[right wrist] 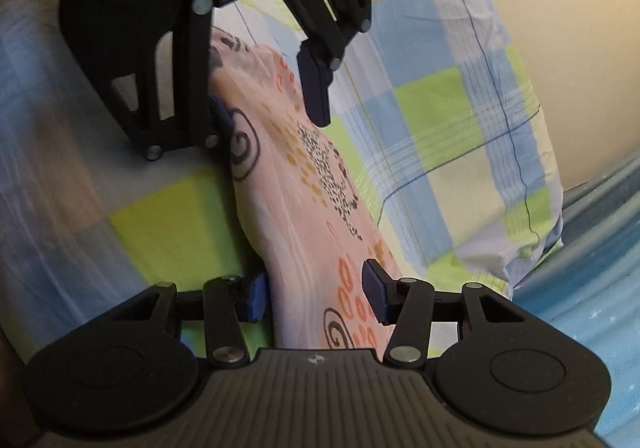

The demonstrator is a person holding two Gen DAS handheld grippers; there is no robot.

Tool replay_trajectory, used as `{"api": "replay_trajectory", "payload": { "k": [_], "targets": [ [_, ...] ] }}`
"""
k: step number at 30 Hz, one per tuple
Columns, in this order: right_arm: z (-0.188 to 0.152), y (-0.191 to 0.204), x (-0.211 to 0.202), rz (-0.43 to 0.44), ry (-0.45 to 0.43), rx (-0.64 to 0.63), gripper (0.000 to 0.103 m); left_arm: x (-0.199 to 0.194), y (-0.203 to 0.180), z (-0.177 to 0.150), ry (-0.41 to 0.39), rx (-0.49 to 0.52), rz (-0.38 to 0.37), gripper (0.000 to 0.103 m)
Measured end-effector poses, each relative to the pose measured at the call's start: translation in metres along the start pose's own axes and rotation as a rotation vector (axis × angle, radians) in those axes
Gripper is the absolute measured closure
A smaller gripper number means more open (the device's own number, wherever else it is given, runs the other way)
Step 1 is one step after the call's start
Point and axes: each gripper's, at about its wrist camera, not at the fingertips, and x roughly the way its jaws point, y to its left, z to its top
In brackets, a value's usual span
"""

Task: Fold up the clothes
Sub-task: 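Grasp both ends of the folded pants with both grippers and lift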

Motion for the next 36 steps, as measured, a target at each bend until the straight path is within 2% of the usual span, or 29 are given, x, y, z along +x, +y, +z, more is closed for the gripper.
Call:
{"api": "replay_trajectory", "payload": {
  "k": [2, 4, 7, 9, 12, 14, 17, 19, 21, 36],
  "targets": [
    [-0.008, -0.008, 0.004, -0.025, 0.056, 0.026, 0.054, -0.002, 0.005, -0.006, 0.010, 0.000, -0.001, 0.057],
    [-0.013, -0.010, 0.005, -0.026, 0.071, 0.045, 0.055, -0.002, 0.012, -0.014, 0.031, -0.010, 0.003, 0.057],
    [-0.011, -0.002, 0.006, -0.014, 0.067, 0.001, 0.065, -0.001, 0.015, -0.017, 0.034, -0.012, 0.004, 0.057],
    [-0.009, 0.004, 0.009, -0.001, 0.069, -0.028, 0.079, 0.000, 0.016, -0.016, 0.040, -0.008, -0.002, 0.060],
    [-0.009, 0.009, 0.010, 0.001, 0.079, -0.040, 0.081, -0.002, 0.015, -0.018, 0.040, 0.007, -0.008, 0.065],
    [-0.008, 0.010, 0.009, 0.001, 0.084, -0.031, 0.083, -0.003, 0.014, -0.021, 0.044, 0.018, -0.018, 0.071],
    [-0.007, 0.009, 0.009, 0.003, 0.090, -0.009, 0.086, -0.004, 0.010, -0.025, 0.056, 0.044, -0.043, 0.094],
    [-0.007, 0.009, 0.009, -0.005, 0.094, -0.002, 0.089, -0.005, 0.004, -0.027, 0.054, 0.072, -0.038, 0.098],
    [-0.007, 0.008, 0.007, -0.017, 0.094, 0.003, 0.093, -0.005, 0.004, -0.027, 0.053, 0.067, -0.039, 0.098],
    [0.004, -0.006, -0.013, -0.051, 0.096, 0.045, 0.095, -0.024, 0.026, -0.022, 0.047, 0.072, -0.036, 0.098]
  ]
}}
